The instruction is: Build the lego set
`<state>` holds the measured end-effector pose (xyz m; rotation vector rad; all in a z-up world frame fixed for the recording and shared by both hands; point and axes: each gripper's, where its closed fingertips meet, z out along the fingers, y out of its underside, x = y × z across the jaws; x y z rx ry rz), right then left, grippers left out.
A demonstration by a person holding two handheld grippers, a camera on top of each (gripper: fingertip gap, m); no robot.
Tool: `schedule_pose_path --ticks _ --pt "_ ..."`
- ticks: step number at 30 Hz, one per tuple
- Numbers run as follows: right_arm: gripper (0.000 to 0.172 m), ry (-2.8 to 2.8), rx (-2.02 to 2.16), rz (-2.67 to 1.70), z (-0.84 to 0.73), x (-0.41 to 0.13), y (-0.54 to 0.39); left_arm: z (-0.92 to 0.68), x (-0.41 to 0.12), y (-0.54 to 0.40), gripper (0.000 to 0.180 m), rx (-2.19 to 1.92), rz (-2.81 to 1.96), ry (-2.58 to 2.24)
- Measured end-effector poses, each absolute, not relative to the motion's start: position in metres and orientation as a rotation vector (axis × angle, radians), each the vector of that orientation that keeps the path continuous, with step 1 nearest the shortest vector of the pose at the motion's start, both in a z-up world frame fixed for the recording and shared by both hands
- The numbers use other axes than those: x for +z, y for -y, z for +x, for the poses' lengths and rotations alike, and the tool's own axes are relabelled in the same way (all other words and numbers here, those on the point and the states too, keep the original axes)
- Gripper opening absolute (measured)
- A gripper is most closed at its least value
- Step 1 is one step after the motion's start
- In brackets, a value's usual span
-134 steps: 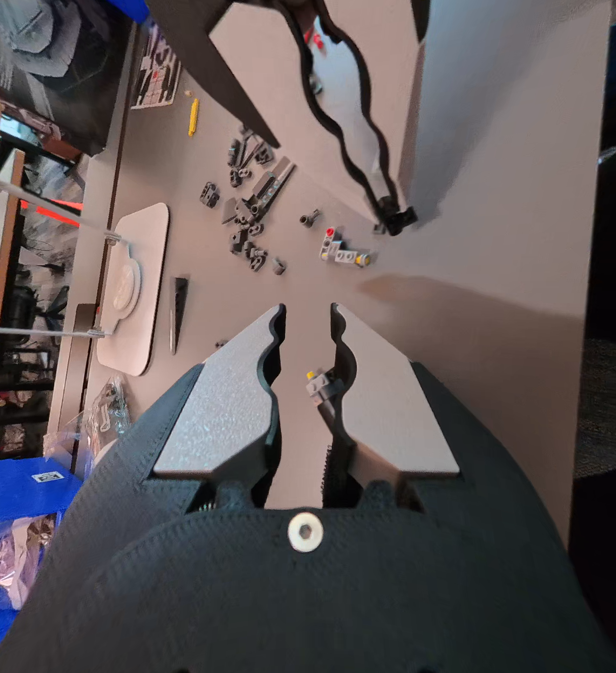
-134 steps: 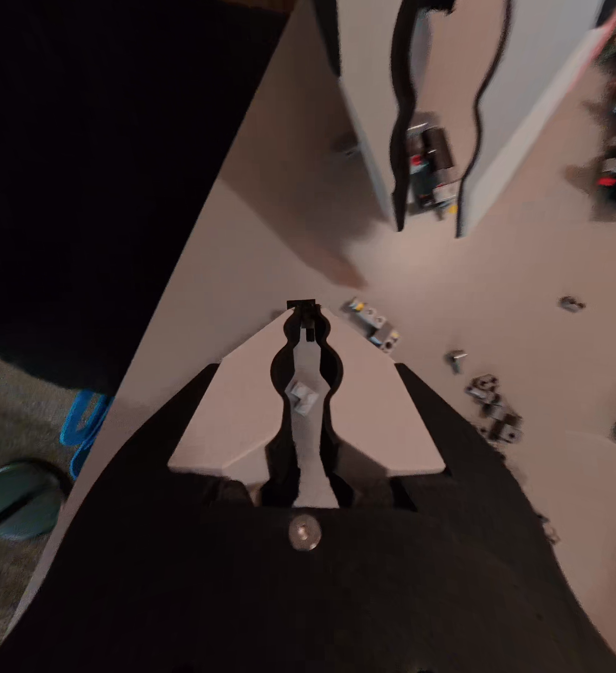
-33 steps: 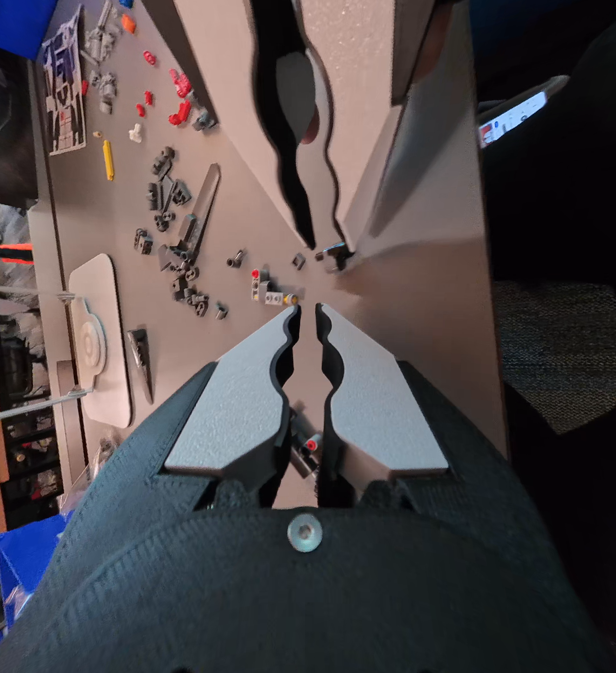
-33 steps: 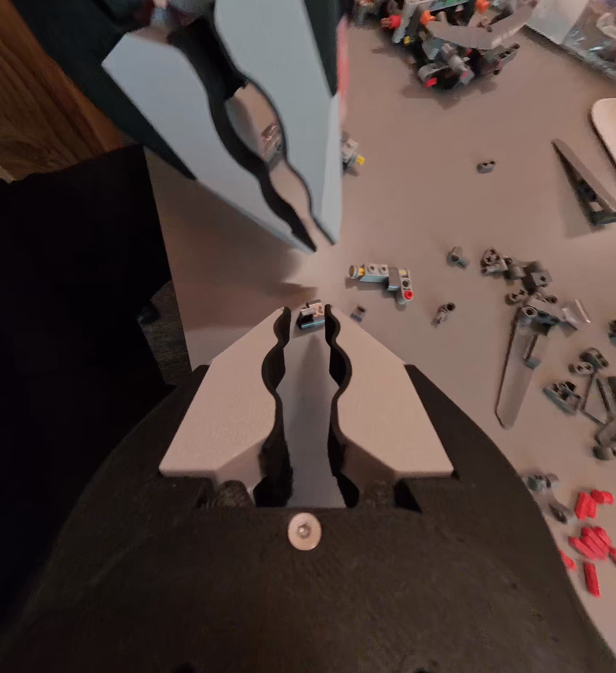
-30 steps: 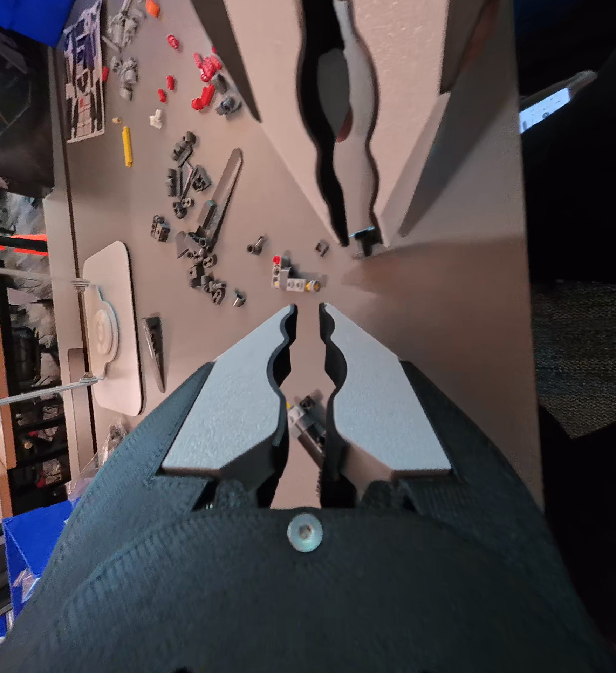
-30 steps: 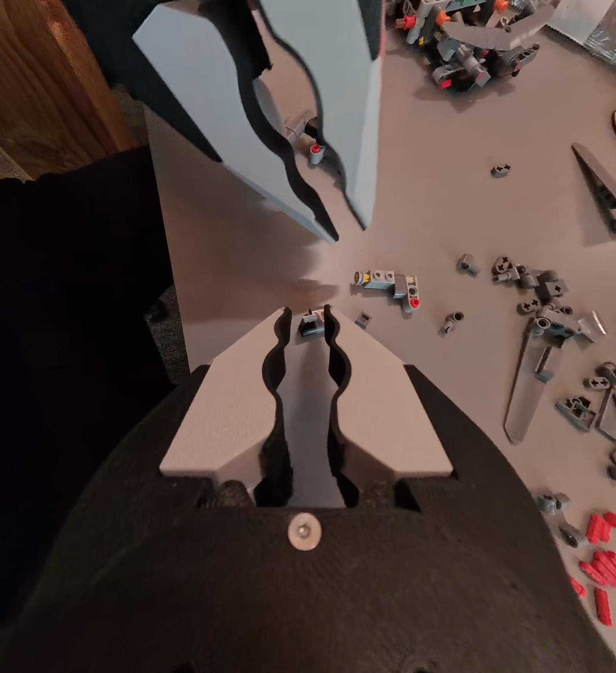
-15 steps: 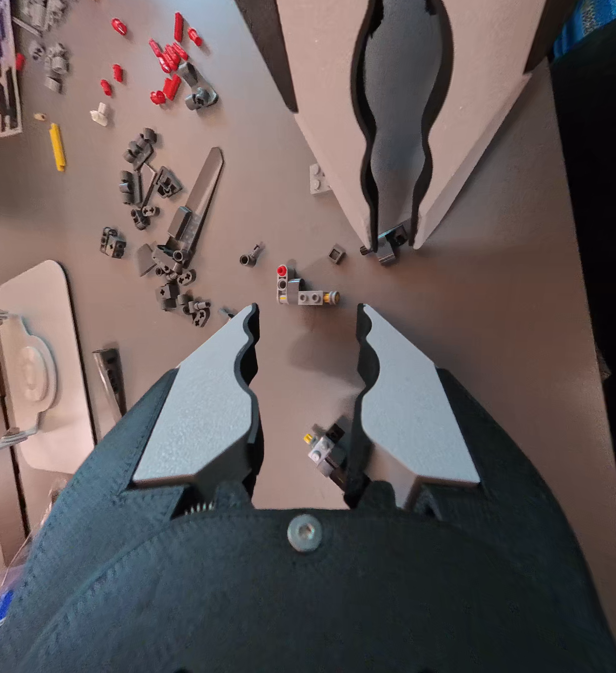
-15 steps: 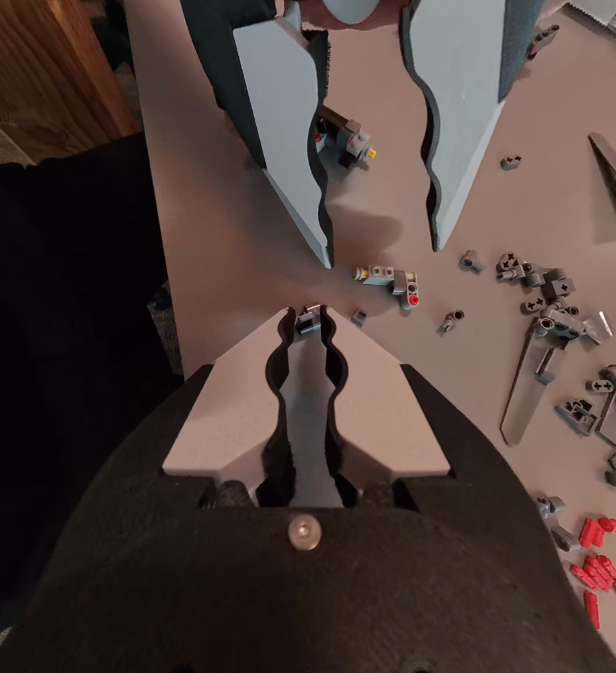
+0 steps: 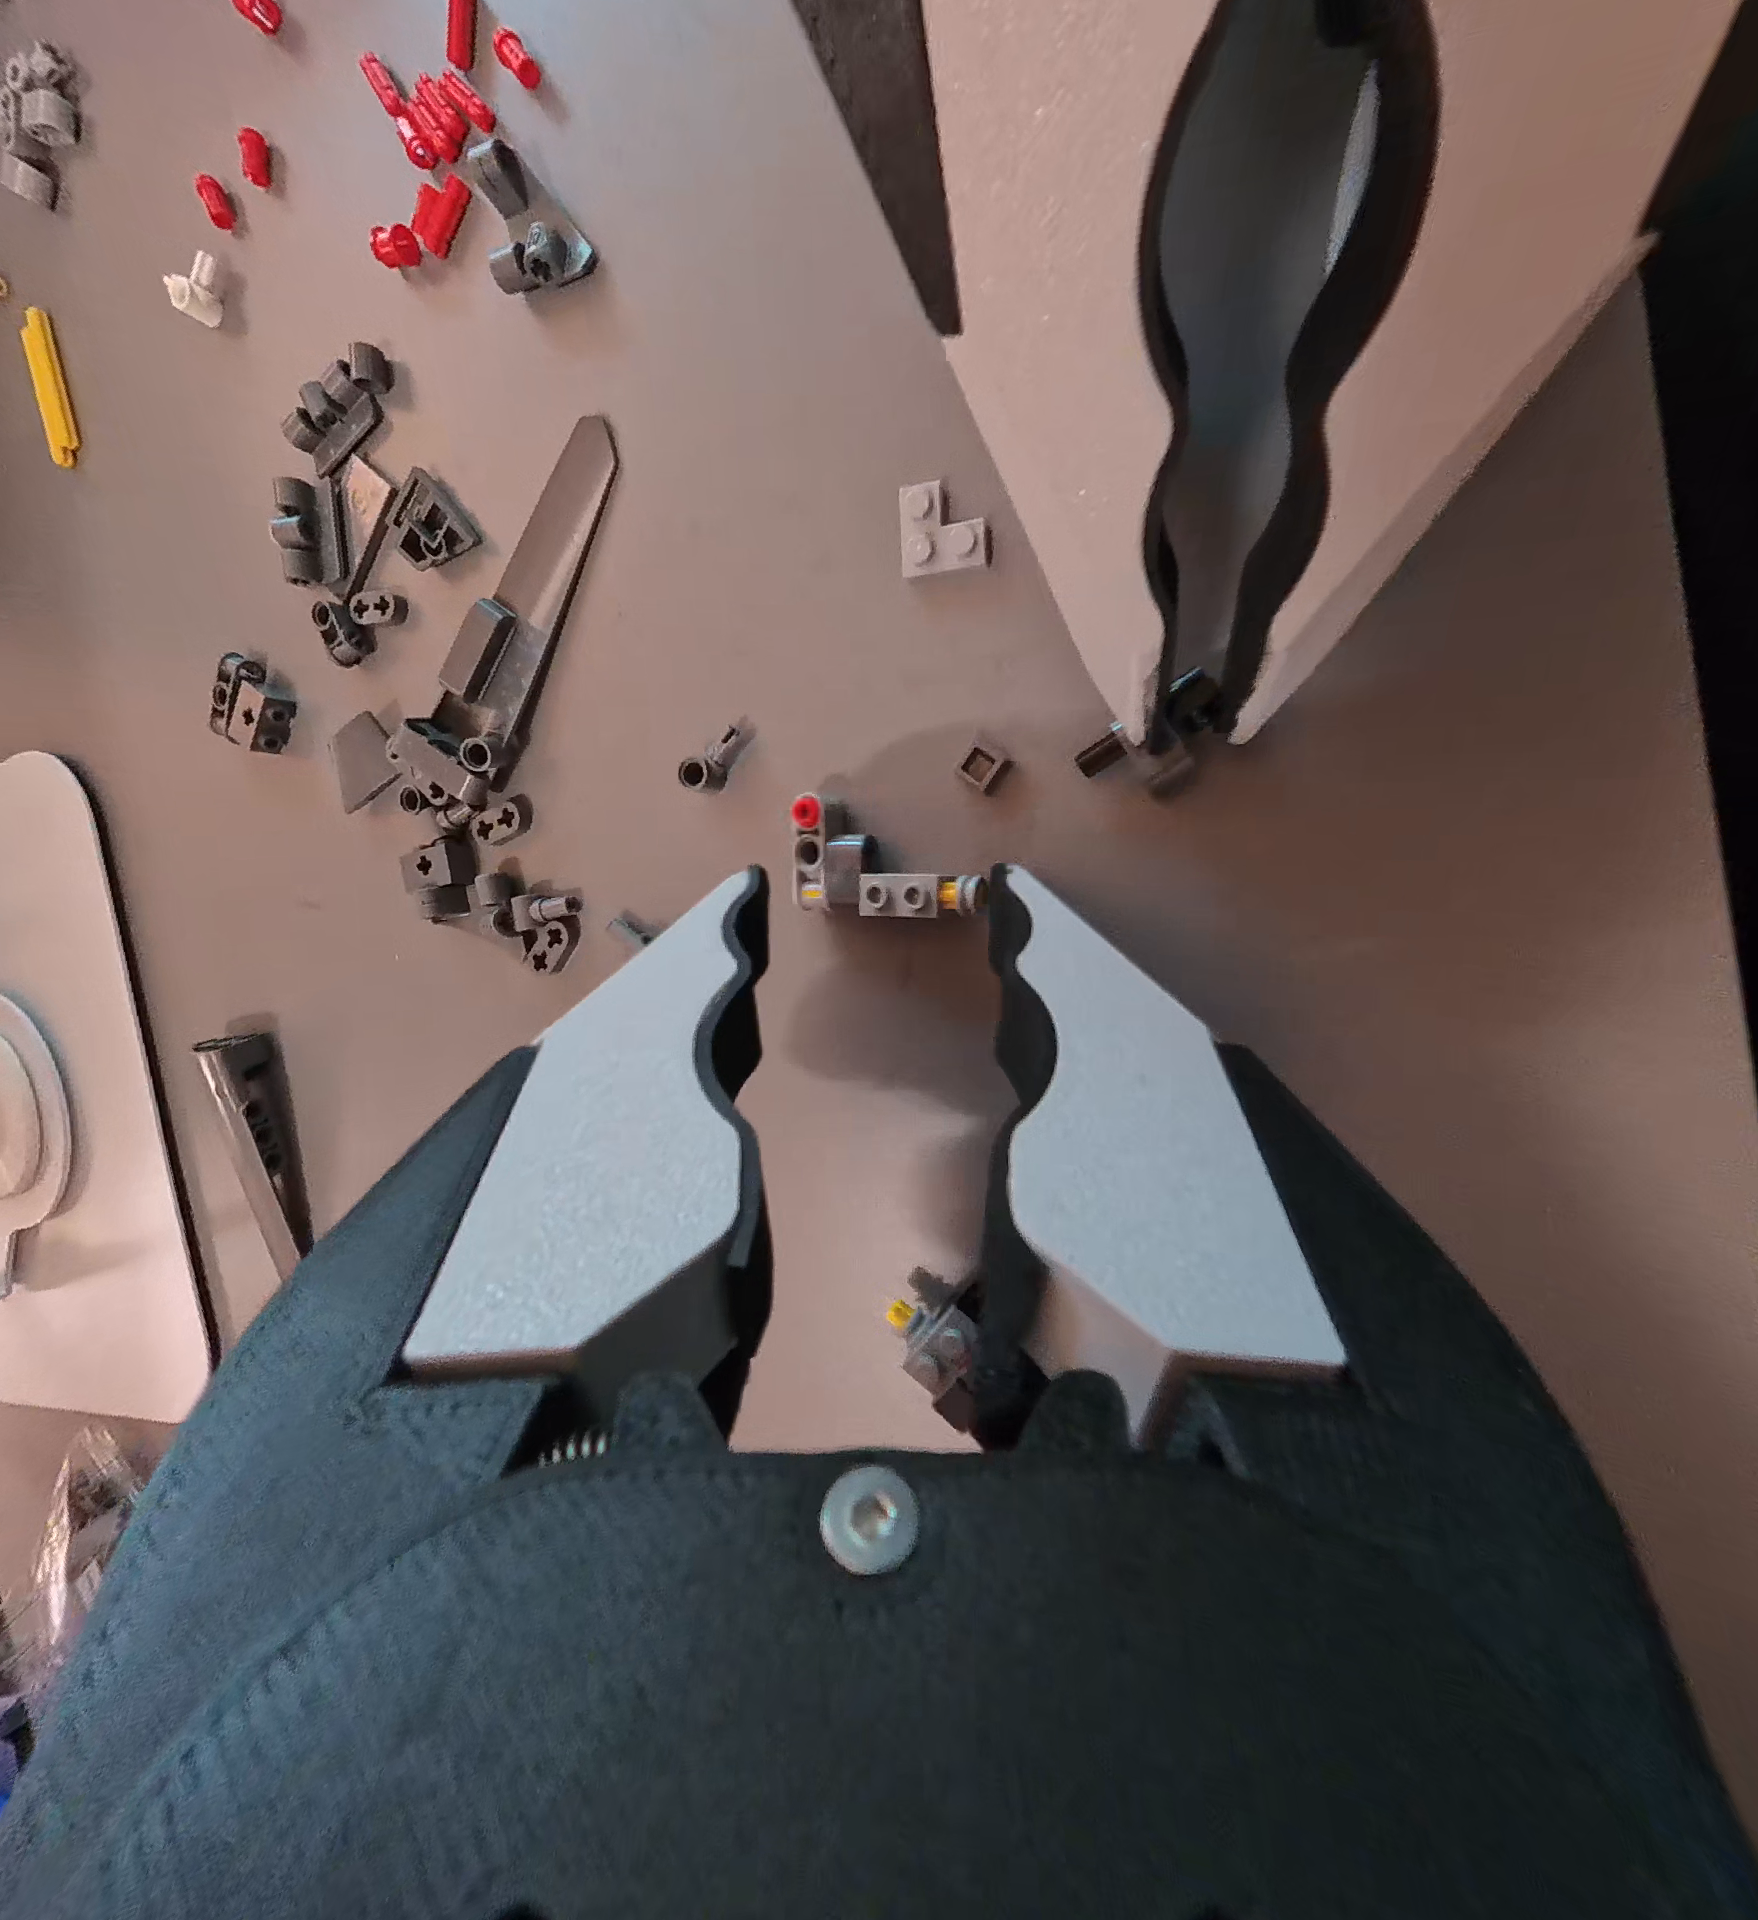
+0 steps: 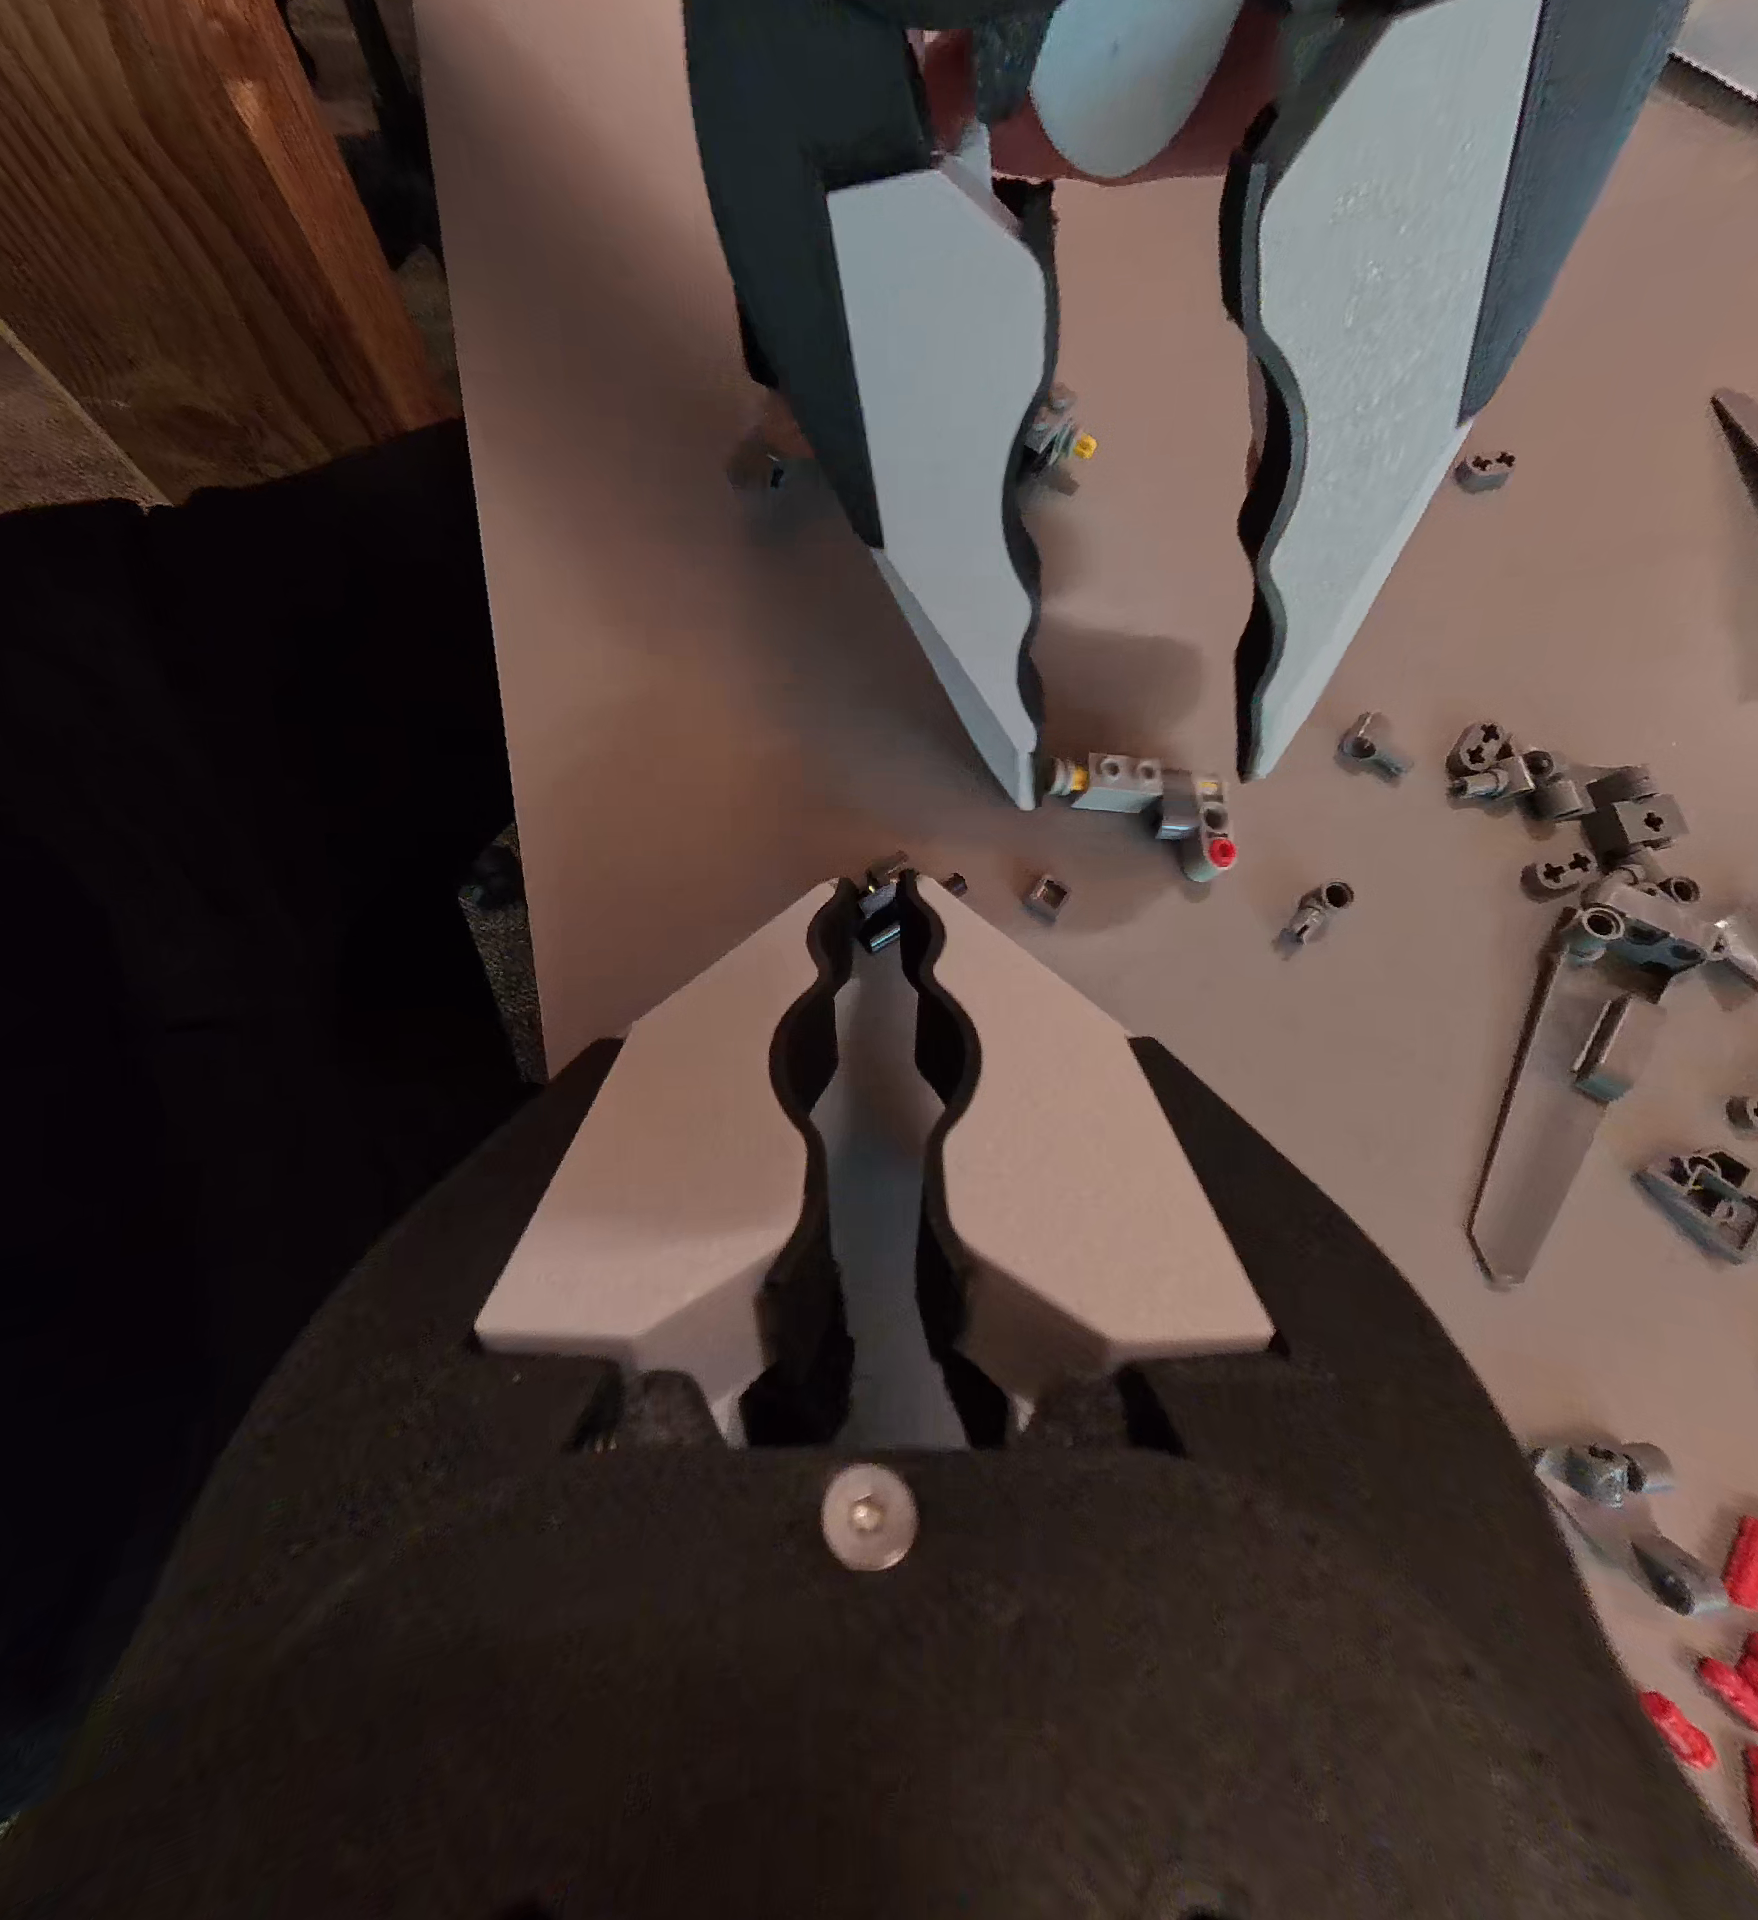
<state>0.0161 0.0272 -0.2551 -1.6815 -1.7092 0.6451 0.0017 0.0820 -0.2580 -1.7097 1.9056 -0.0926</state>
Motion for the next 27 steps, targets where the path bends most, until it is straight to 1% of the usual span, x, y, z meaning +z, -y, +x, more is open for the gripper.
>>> schedule_pose_path --ticks 4,18,27 --pt "0.005 1.697 0.653 -1.675 0.017 -0.254 -0.027 0.001 -0.261 -0.083 0.023 -0.087 -1.721 -1.911" --pt "0.005 1.551 0.764 -1.659 0.019 -0.237 -0.031 0.001 -0.258 -0.085 0.021 -0.079 -1.745 -1.740" --pt "0.005 1.248 0.974 -1.581 0.021 -0.194 -0.049 0.004 -0.216 -0.087 0.020 -0.153 -1.651 -1.468"
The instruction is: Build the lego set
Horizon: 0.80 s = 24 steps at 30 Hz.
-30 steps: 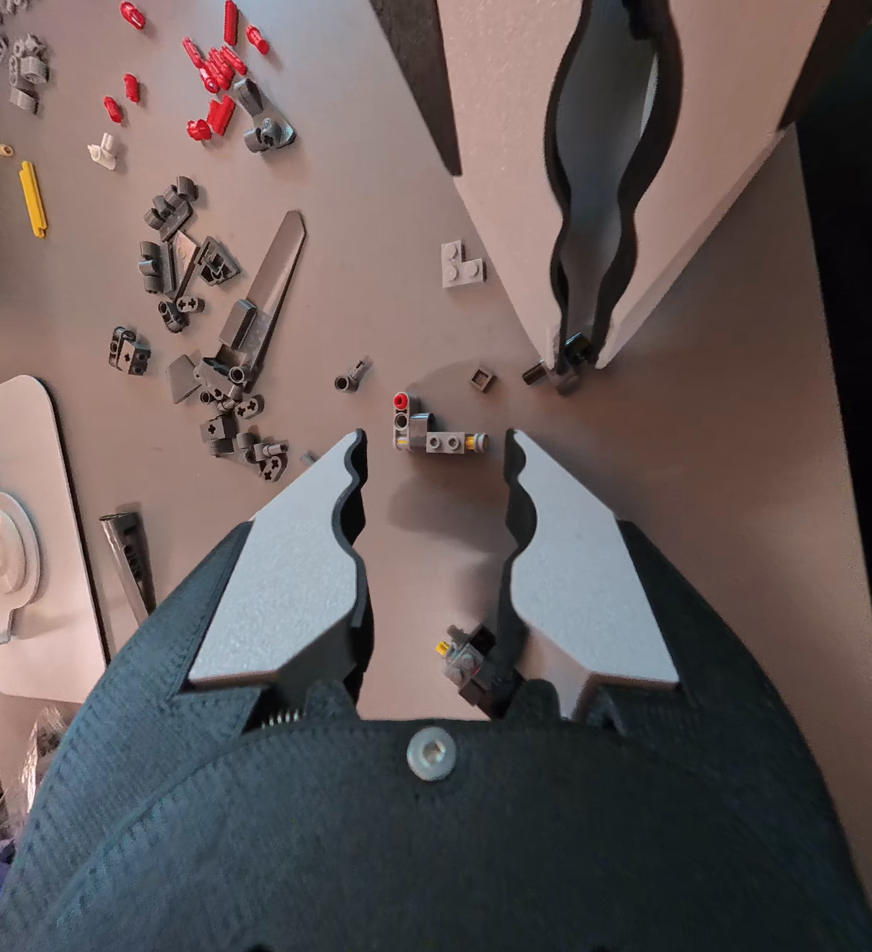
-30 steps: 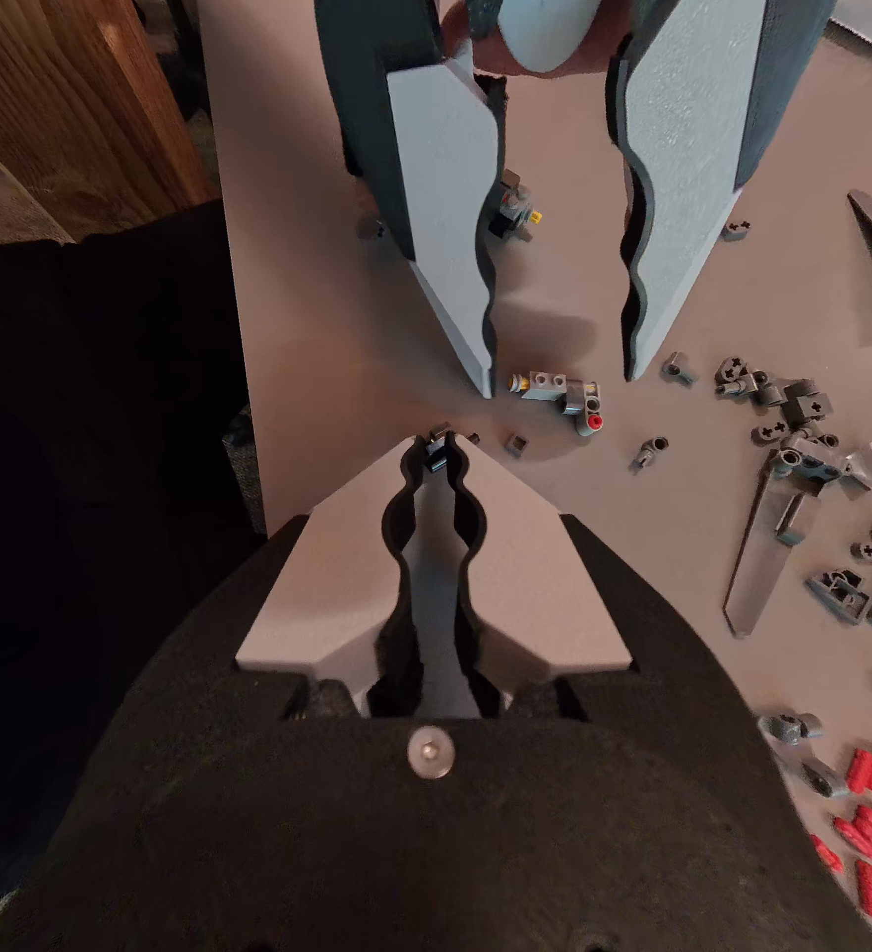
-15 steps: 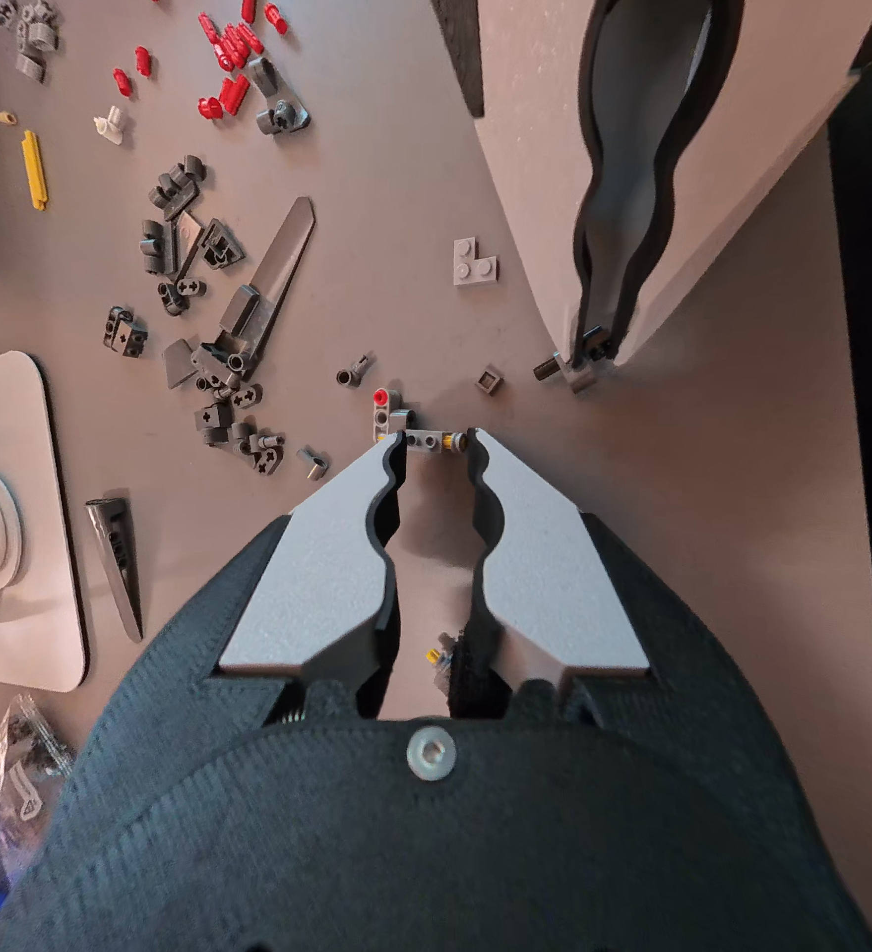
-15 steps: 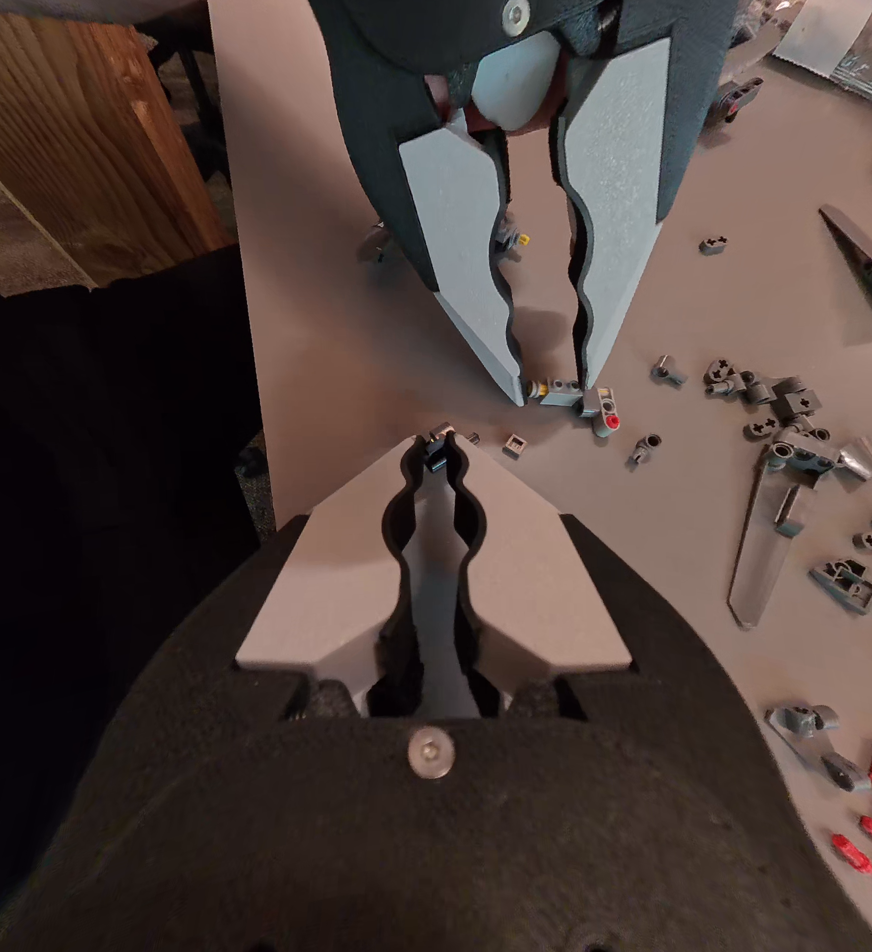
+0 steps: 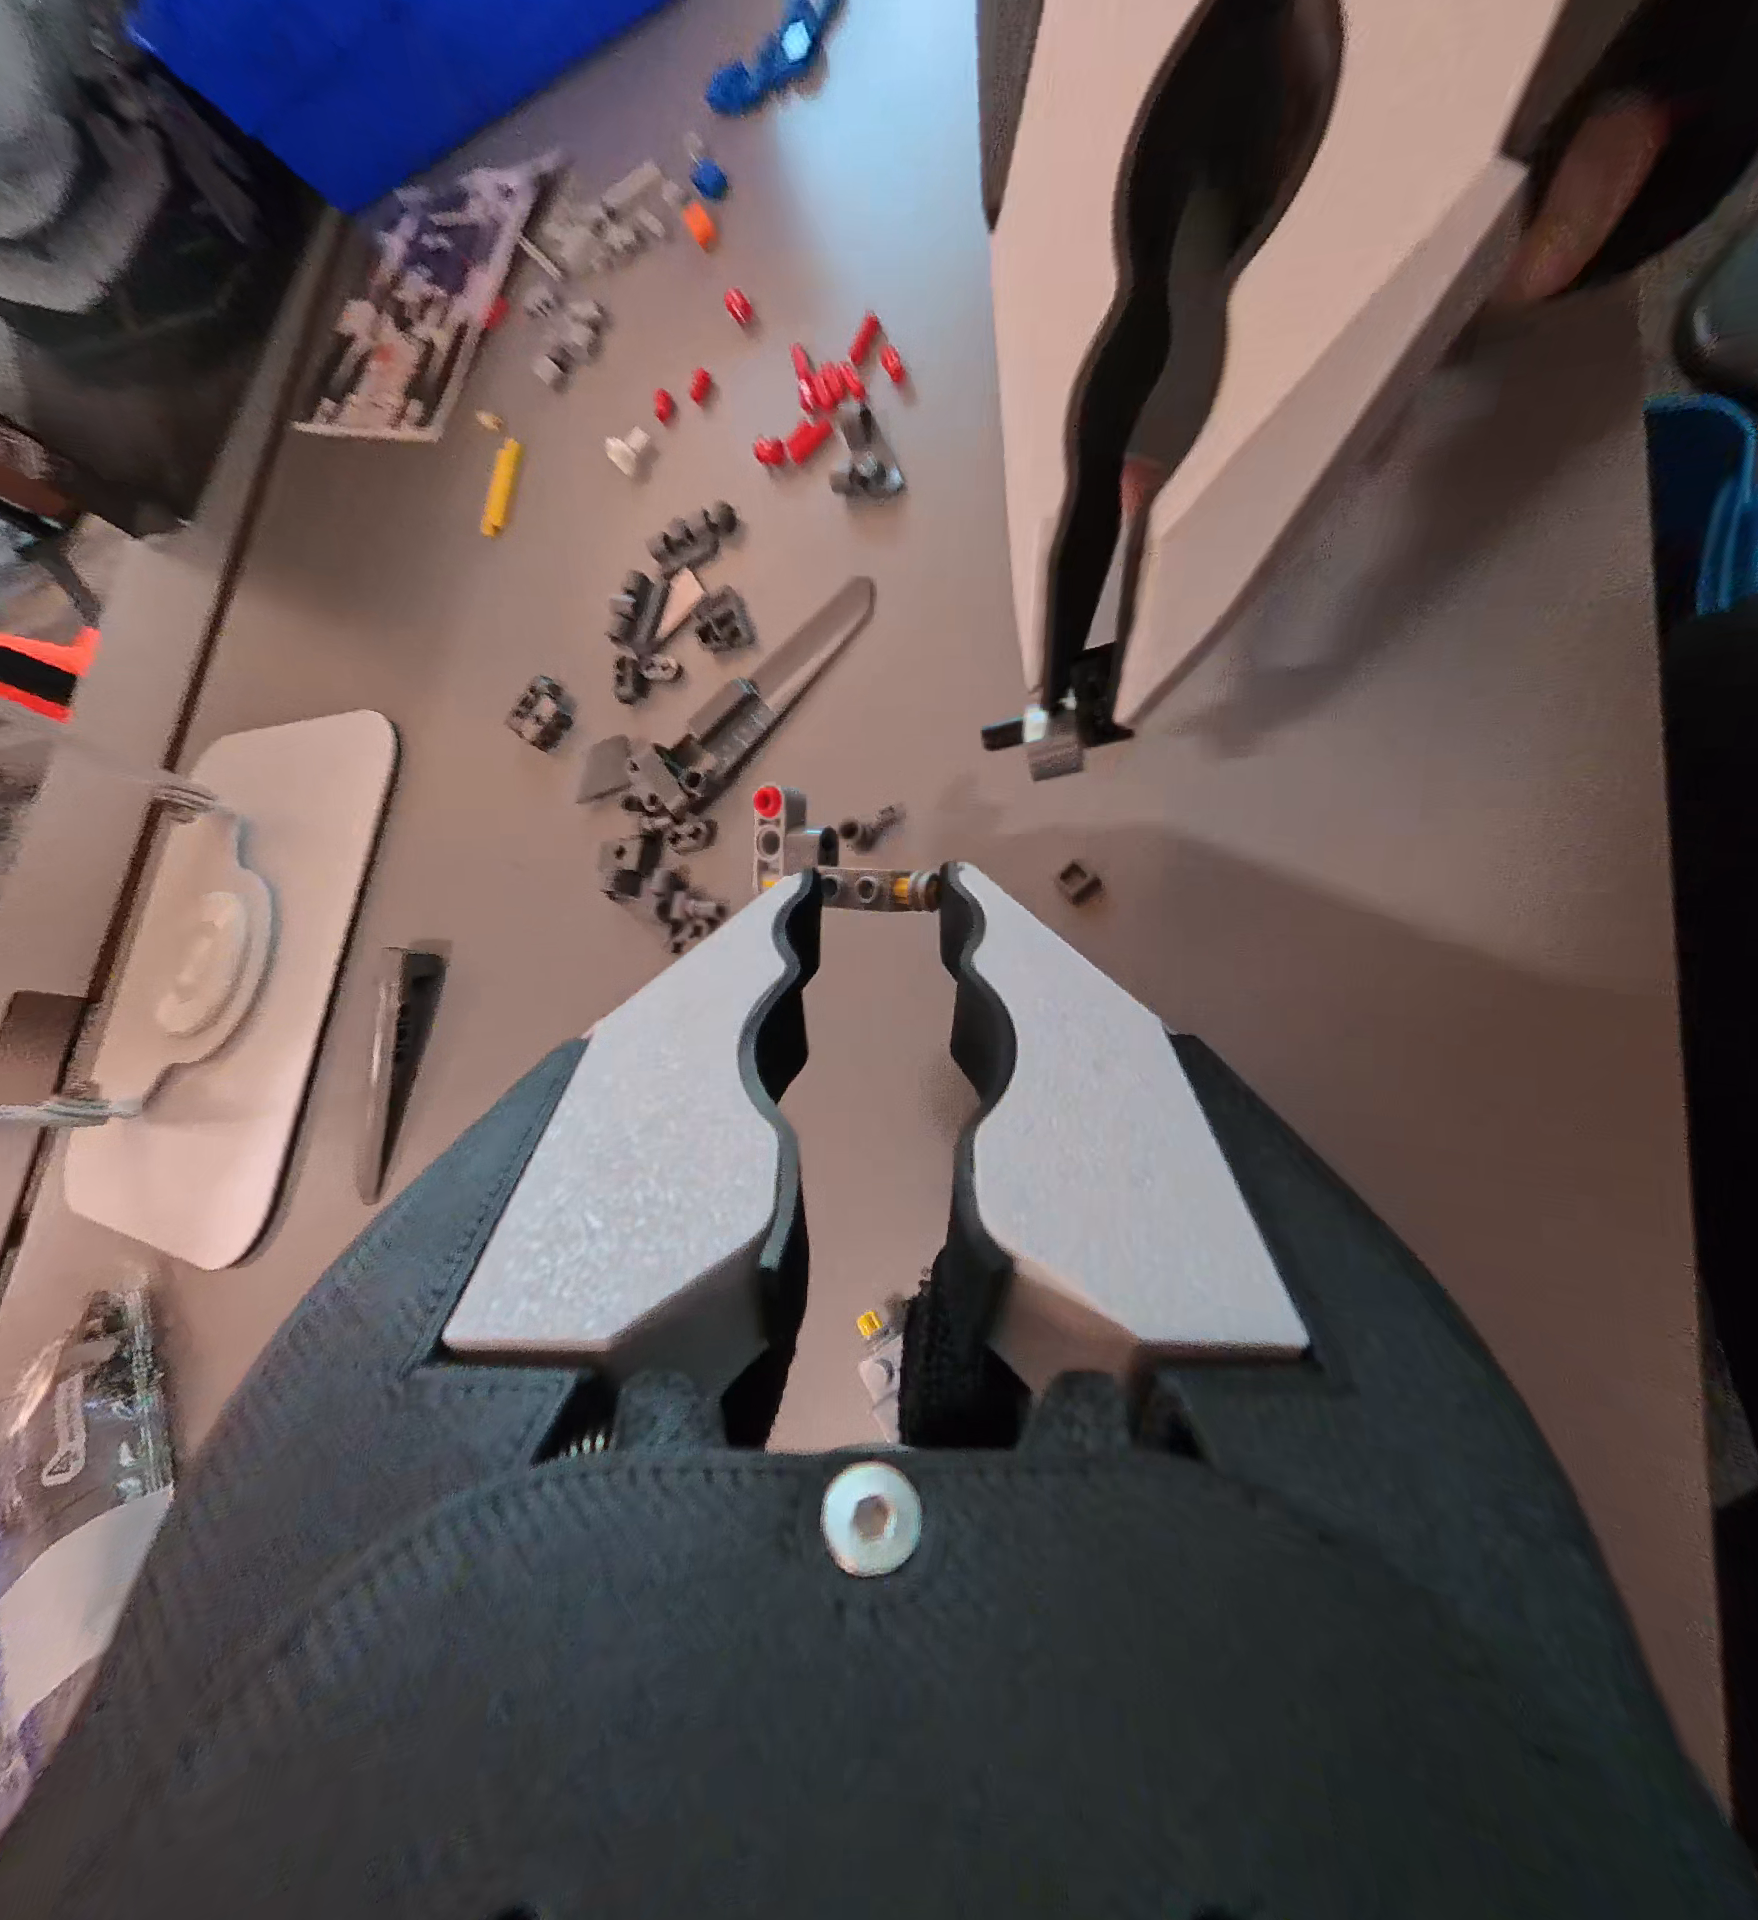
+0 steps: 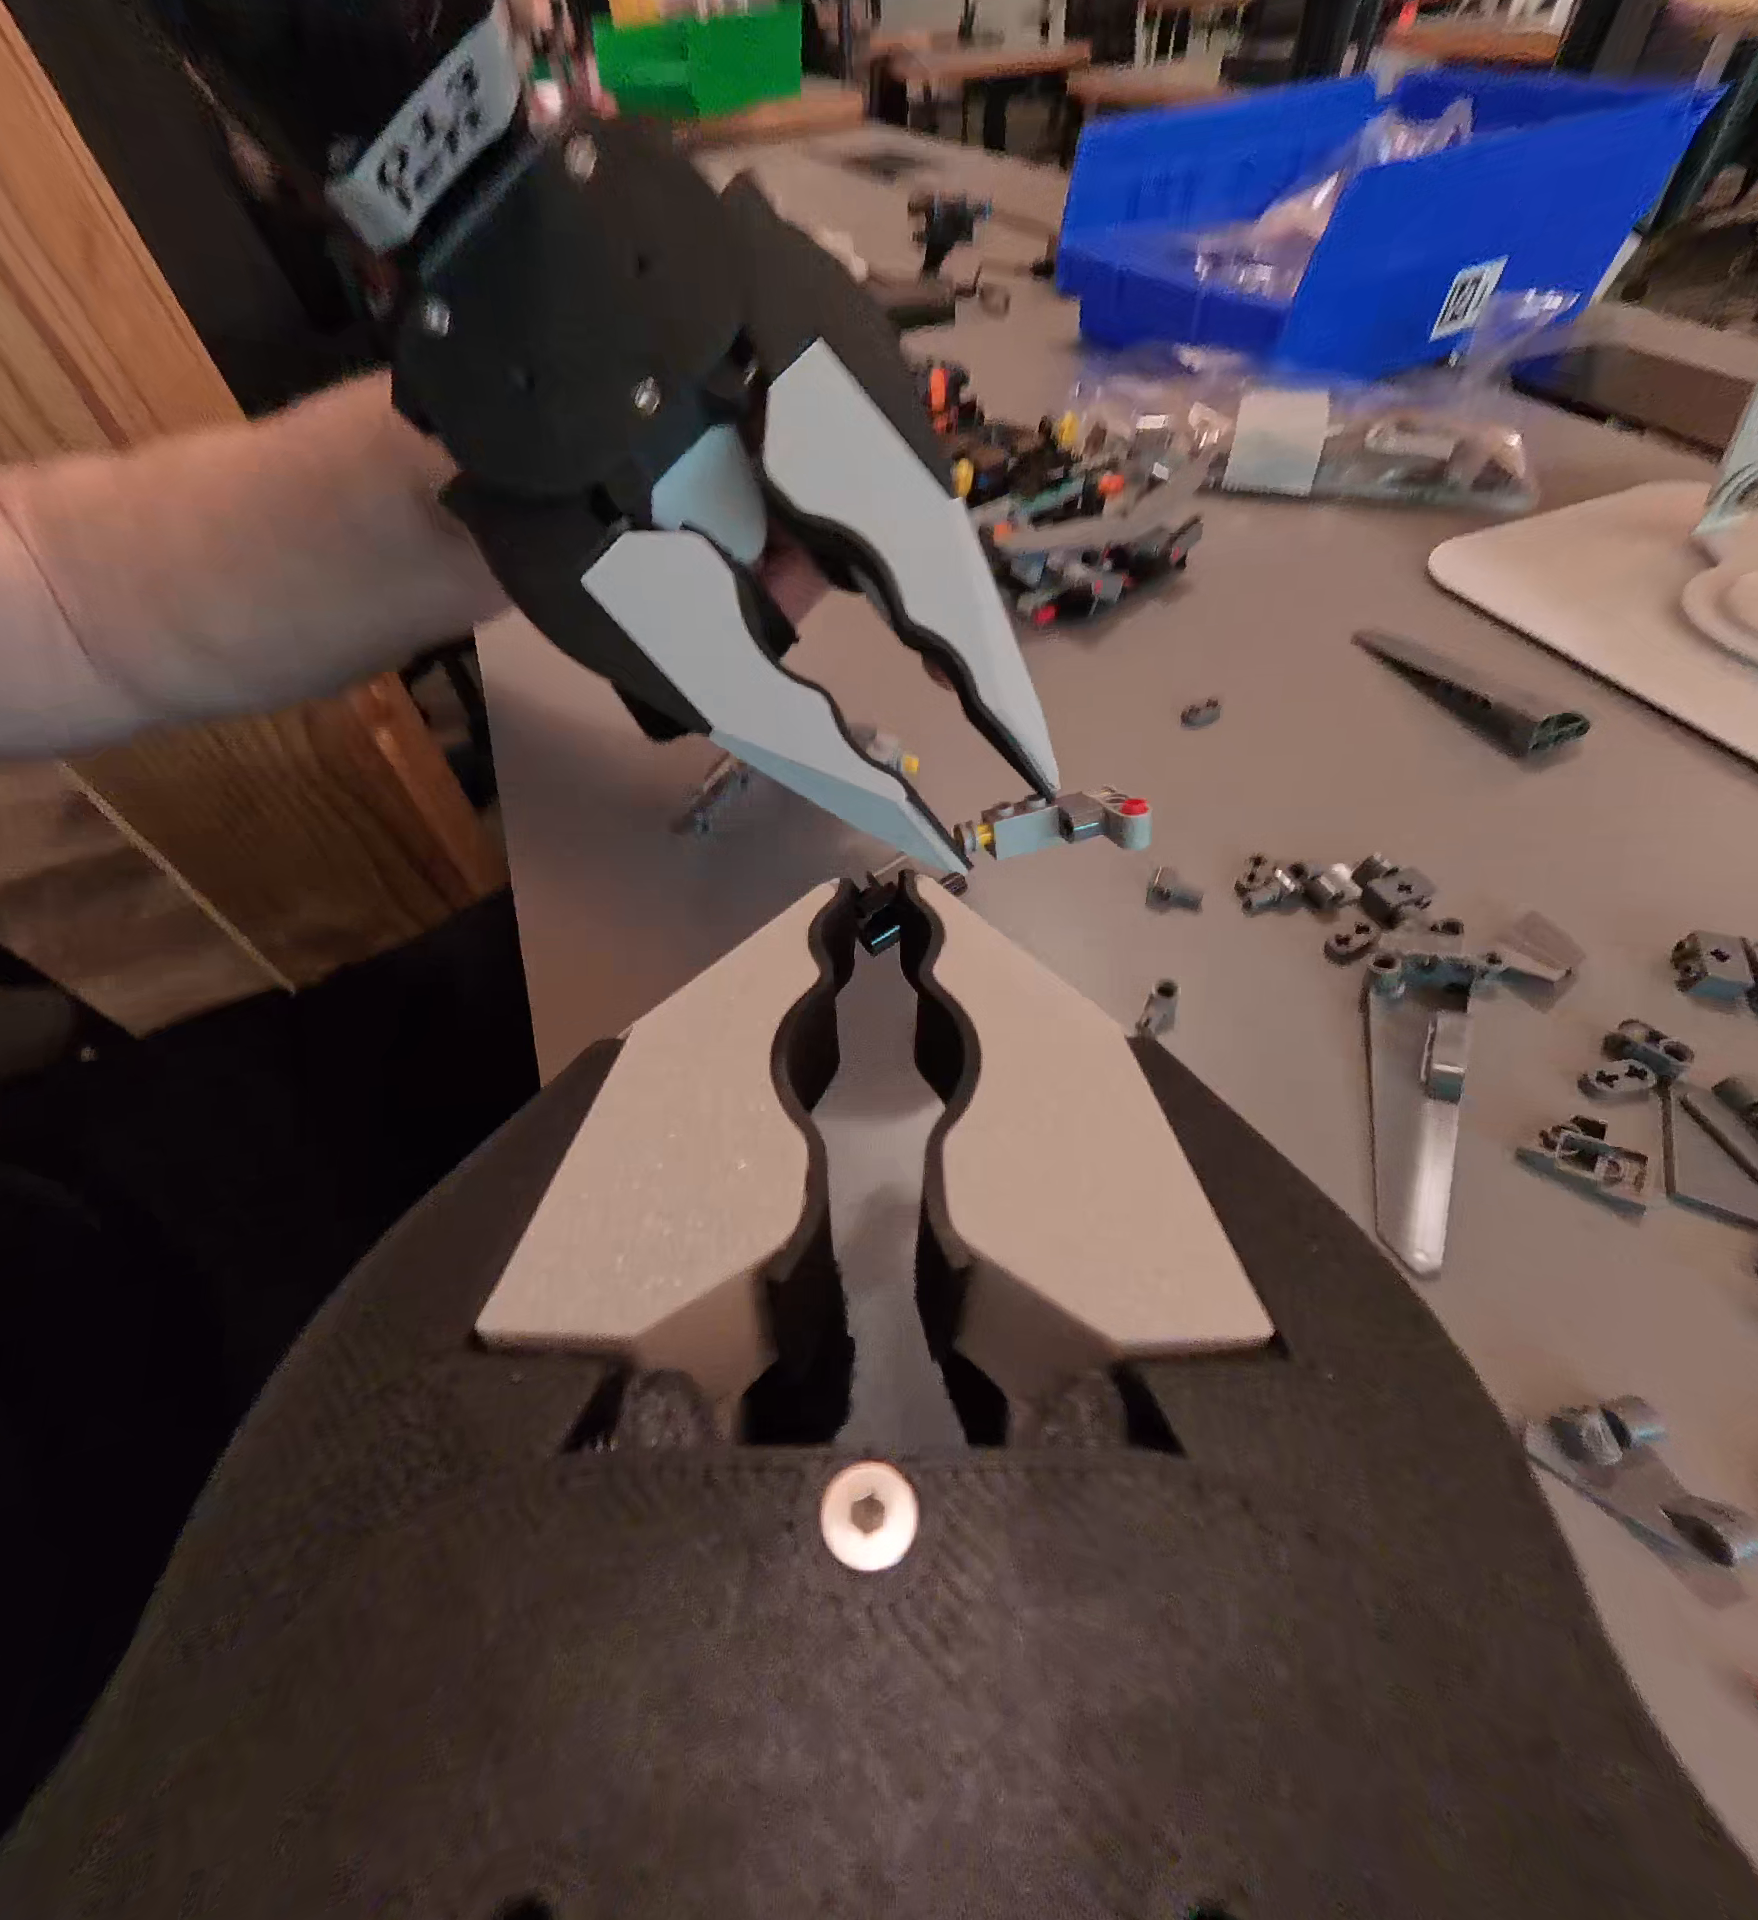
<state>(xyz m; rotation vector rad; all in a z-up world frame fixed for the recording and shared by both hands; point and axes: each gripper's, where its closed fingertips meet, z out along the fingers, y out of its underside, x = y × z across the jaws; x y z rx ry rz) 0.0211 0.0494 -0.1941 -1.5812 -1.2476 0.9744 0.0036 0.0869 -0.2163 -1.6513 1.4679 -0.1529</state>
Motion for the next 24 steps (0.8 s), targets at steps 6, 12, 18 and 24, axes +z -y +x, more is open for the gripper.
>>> schedule_pose_path --ticks 6,12,18,24 --pt "0.005 1.098 1.037 -1.454 0.019 -0.166 -0.061 0.004 -0.177 -0.085 0.021 -0.159 -1.524 -1.283" --pt "0.005 1.032 1.008 -1.336 0.010 -0.140 -0.061 0.004 -0.156 -0.082 0.020 -0.111 -1.419 -1.203" --pt "0.005 0.990 1.048 -1.315 0.007 -0.129 -0.066 0.002 -0.141 -0.081 0.021 -0.129 -1.352 -1.138" --pt "0.005 0.958 1.111 -1.294 0.003 -0.122 -0.067 0.004 -0.133 -0.077 0.020 -0.128 -1.297 -1.131"
